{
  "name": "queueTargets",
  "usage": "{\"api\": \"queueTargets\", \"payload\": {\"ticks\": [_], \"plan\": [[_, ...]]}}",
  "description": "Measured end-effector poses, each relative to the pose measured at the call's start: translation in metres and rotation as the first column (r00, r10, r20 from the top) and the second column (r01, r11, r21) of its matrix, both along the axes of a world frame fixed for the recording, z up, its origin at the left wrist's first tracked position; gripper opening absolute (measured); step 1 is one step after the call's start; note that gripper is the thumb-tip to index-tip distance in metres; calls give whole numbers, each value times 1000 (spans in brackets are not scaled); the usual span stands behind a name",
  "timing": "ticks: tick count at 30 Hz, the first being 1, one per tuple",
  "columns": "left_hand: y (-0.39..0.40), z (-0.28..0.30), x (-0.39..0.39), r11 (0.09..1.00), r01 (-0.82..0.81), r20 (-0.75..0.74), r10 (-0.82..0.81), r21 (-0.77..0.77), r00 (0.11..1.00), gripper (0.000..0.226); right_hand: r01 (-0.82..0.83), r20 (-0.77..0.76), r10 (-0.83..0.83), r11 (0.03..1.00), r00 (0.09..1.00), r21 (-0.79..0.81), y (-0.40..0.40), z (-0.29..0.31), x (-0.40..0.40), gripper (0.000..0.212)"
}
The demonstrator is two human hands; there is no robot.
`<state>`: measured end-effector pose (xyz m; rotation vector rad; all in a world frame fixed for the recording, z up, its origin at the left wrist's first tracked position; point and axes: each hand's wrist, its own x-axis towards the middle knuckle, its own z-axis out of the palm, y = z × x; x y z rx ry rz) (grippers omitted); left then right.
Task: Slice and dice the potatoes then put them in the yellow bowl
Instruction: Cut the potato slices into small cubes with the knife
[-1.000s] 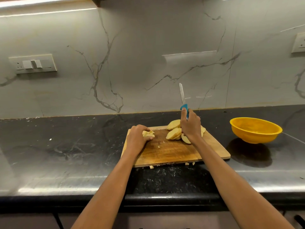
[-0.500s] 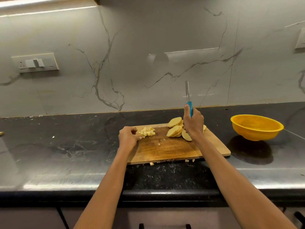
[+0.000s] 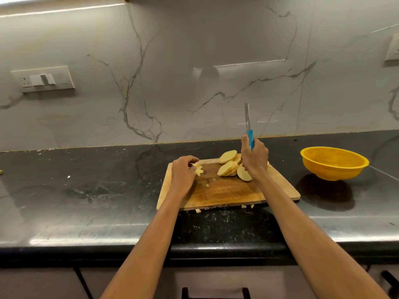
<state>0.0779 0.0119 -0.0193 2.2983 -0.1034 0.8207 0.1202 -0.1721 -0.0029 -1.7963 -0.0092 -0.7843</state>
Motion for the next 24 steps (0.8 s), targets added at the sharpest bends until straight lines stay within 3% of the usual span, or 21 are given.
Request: {"api": "queueTargets", "payload": {"ticks": [4,9,17,24], "plan": [[-38,2,5,986,165,-113,-168,-35,979,31,4,4,-4,1000,1000,8,0,-1,-1,37],[-65,2,21,980,190,-346,-199,-62,917,58,6,20,-5,999,1000,-51,3,-3,-1,38],[-61,7,23,940,161,-310,-256,-301,915,58,-8,23,10,998,1000,-57,4,-2,1,40],[-58,6,24,981,95,-196,-128,-170,972,53,-2,51,5,998,999,-67,2,0,-2,35]]}}
